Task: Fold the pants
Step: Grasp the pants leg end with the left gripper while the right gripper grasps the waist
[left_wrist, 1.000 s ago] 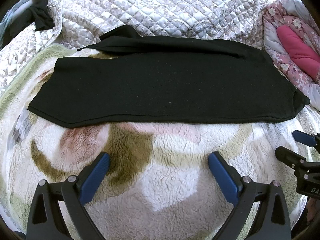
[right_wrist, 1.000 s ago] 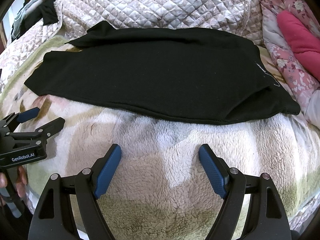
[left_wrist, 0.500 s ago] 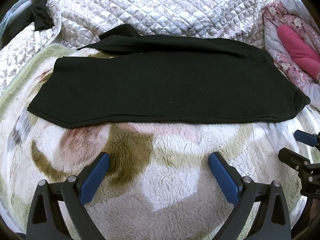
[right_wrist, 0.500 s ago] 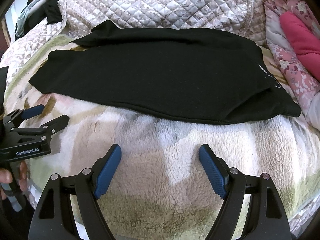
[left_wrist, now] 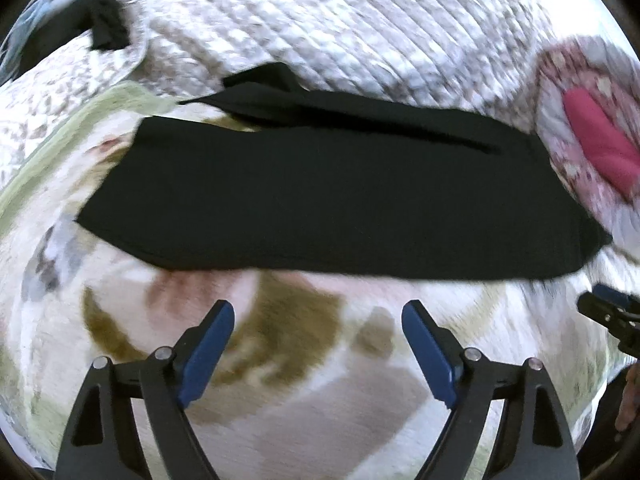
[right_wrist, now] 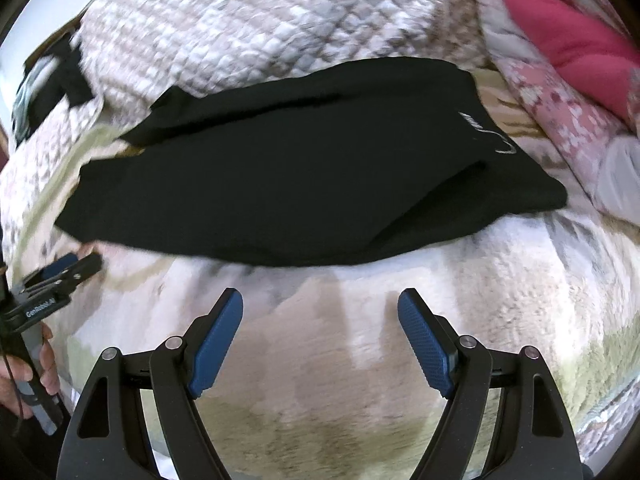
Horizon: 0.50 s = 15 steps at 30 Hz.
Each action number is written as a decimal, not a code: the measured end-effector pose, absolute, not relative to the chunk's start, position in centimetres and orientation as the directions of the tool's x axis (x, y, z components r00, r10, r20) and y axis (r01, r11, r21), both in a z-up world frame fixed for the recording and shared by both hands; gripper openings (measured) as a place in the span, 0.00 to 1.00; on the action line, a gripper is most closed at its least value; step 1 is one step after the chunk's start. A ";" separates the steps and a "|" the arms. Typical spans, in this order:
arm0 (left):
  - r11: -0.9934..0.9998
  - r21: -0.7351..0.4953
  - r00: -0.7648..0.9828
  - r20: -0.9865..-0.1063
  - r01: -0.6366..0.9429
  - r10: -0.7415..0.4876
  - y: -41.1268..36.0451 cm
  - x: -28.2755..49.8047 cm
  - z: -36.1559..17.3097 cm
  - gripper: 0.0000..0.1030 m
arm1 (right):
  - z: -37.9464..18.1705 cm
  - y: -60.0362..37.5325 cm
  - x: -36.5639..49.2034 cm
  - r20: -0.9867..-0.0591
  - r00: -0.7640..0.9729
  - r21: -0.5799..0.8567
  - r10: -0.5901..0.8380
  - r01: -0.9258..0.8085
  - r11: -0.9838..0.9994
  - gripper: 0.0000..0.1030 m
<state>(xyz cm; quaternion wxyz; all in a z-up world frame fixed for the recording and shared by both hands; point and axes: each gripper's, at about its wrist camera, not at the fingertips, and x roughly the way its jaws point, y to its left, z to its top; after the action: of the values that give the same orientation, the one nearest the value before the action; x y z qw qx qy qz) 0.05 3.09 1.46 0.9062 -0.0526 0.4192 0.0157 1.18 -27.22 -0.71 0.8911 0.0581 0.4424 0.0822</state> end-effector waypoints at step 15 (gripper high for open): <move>0.912 -0.287 0.683 -0.730 -0.292 -0.012 12.6 2.0 0.6 0.82 | -1.4 -33.4 4.6 -0.692 0.654 0.437 0.307 0.041 0.899 0.73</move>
<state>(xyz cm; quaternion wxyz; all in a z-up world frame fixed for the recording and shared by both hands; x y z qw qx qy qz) 2.00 12.64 0.57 0.8966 -0.1943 0.3902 0.0780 4.61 -33.41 -1.41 0.8843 0.2122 0.4091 0.0752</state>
